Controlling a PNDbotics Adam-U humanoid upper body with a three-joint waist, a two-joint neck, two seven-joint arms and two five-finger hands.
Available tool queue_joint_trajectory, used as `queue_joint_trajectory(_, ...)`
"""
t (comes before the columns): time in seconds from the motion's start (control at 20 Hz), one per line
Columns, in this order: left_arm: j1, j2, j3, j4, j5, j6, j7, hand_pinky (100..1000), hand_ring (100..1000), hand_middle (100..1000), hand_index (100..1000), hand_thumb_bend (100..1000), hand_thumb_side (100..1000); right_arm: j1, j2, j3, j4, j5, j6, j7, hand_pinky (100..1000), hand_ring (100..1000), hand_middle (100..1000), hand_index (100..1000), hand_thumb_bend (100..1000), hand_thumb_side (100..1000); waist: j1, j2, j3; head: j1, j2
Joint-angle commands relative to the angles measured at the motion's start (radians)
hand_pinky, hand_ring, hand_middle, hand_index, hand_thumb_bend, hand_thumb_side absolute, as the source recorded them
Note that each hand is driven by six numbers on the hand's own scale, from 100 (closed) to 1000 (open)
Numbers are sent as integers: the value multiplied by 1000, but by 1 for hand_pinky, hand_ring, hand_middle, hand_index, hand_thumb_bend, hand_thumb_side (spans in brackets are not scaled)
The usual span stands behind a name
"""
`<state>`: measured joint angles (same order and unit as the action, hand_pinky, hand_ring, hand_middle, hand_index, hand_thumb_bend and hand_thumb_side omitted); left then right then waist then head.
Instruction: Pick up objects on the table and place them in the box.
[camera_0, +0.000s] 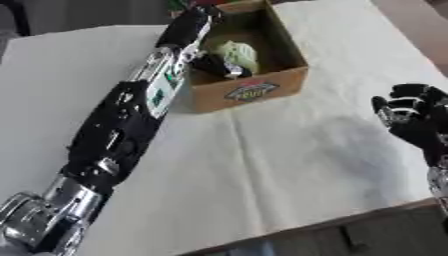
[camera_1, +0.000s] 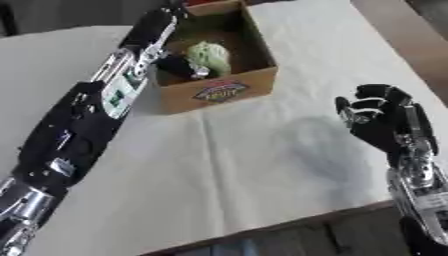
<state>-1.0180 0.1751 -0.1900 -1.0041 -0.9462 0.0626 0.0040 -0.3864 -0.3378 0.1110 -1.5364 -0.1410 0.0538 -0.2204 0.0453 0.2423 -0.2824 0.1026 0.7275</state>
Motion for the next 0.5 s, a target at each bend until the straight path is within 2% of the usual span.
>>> queue_joint_trajectory(0.05,-8,20,-13,-85,84,-9,35,782,790,762,792,983,579,-8,-9,-10,-19,1,-3,-3,579,614,589,647,376,100,-9,-14,11,-6,-5)
queue_joint_trajectory(0.1,0,28,-20,-122,135,-7,44,742,748,719,760,895,540,-6,-10,-12,-18,-1,-4,-4,580,614,590,647,376,100,-10,-15,21,-10,-5)
queue_joint_trajectory(0.15,10,40,-28,-163,197,0,51,739,744,714,755,868,538,-4,-11,-14,-18,0,-4,-6,580,614,590,648,376,100,-11,-15,31,-13,-5)
queue_joint_trajectory(0.2,23,56,-35,-212,267,9,58,719,711,674,723,662,490,-3,-11,-17,-18,0,-4,-9,580,615,590,648,376,100,-13,-15,44,-18,-6)
queue_joint_trajectory(0.35,84,112,-47,-367,478,60,81,694,681,639,700,557,417,-2,-13,-24,-20,1,-6,-16,580,615,590,648,376,100,-18,-14,82,-35,-7)
queue_joint_trajectory(0.5,174,160,-23,-517,650,113,129,678,656,614,684,510,372,1,-14,-33,-21,0,-8,-25,580,615,590,648,378,100,-23,-13,125,-49,-6)
